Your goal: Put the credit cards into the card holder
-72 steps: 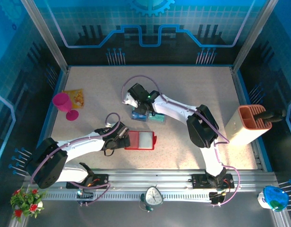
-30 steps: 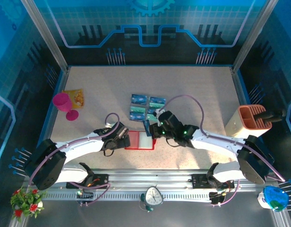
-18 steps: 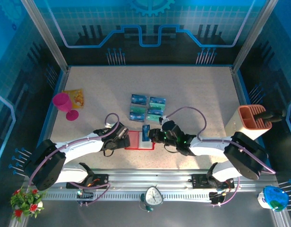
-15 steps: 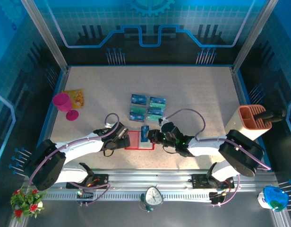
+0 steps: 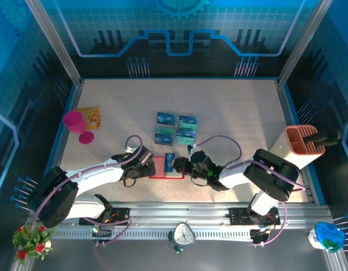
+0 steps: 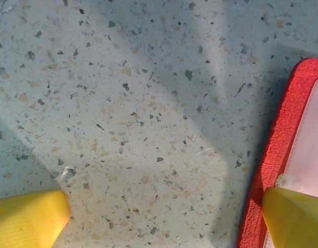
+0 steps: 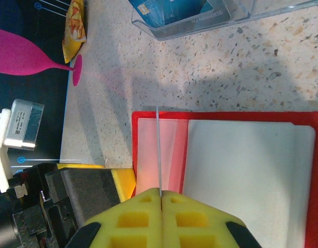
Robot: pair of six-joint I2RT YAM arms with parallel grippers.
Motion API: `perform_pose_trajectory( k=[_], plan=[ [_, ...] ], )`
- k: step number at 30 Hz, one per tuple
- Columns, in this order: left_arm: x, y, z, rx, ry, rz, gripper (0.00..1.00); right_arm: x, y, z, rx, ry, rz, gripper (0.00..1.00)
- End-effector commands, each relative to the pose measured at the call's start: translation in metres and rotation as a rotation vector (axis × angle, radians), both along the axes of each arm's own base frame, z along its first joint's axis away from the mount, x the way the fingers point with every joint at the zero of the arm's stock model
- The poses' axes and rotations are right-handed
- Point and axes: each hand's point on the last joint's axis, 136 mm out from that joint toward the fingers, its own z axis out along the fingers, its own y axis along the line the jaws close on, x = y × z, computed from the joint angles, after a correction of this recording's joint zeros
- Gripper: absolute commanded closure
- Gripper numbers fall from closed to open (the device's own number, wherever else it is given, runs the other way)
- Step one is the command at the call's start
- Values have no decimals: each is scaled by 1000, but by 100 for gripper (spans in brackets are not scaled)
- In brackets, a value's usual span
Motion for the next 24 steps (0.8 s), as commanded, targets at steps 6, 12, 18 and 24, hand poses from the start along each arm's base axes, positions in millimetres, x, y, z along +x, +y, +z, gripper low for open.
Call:
perform_pose_trajectory(
  k=[6, 12, 18, 24],
  plan=[
    [1, -7, -16, -40, -5, -21, 1, -2, -3, -8, 8, -4, -31, 100],
    [2, -8, -16, -41, -6, -22, 1, -3, -7, -12, -9, -2, -39, 100],
    [2, -9, -17, -40, -4, -24, 1, -3, -4, -16, -4, 12, -28, 100],
    [2, -9, -17, -45, -6, -25, 1, -4, 0, -17, 2, 17, -16, 100]
  ],
)
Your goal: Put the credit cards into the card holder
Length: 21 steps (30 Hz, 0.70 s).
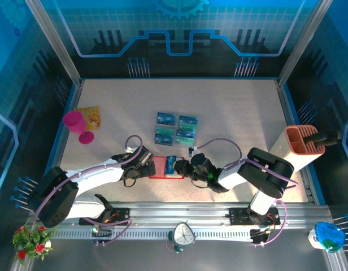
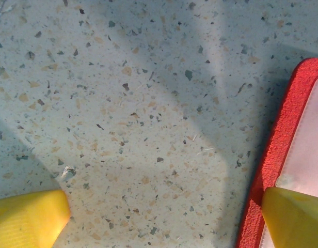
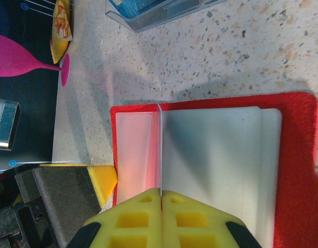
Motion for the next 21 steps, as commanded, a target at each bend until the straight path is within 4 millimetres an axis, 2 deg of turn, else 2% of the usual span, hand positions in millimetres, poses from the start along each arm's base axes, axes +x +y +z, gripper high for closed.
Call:
perform_pose_trajectory(
  k=[1, 21],
  plan=[
    [2, -10, -16, -47, -6, -26, 1, -1, 5, 0, 9, -8, 2, 100],
    [1, -10, -15, -53, -9, -28, 1, -3, 14, -8, 32, 21, 30, 100]
  ],
)
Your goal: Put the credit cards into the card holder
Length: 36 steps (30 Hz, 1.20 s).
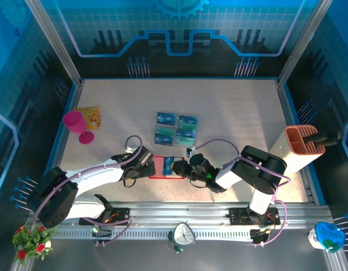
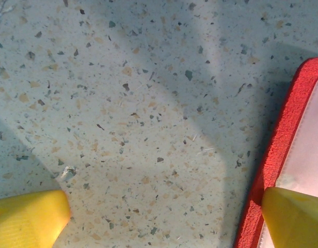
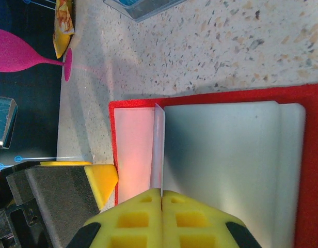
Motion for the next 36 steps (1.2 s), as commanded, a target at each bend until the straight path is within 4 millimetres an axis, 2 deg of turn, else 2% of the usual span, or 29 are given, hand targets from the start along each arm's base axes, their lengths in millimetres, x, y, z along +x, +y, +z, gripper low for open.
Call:
perform_pose_trajectory(
  k=[1, 14, 36],
  plan=[
    [2, -10, -15, -51, -7, -28, 1, -3, 3, -2, -1, 6, 5, 100],
    [2, -10, -18, -46, -2, -27, 1, -12, -9, -14, -52, 67, -14, 100],
    [2, -10, -20, -45, 1, -26, 1, -22, -4, -29, -98, 163, 17, 100]
  ],
)
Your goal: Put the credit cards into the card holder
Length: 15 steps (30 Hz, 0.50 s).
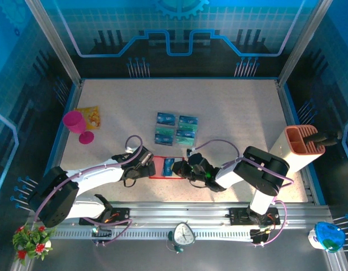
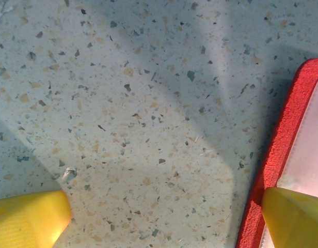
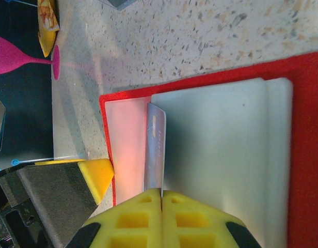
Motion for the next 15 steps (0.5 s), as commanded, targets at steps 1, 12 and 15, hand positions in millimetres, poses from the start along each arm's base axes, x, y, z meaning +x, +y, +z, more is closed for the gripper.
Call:
perform_pose_trajectory(
  k=[1, 12, 15],
  plan=[
    [3, -11, -19, -53, -3, -26, 1, -16, -3, -24, -82, 80, 33, 100],
    [2, -12, -20, -54, 2, -28, 1, -19, 14, -33, -103, 123, 98, 100],
    [2, -12, -20, -55, 1, -27, 1, -22, 20, -32, -128, 131, 145, 100]
  ],
)
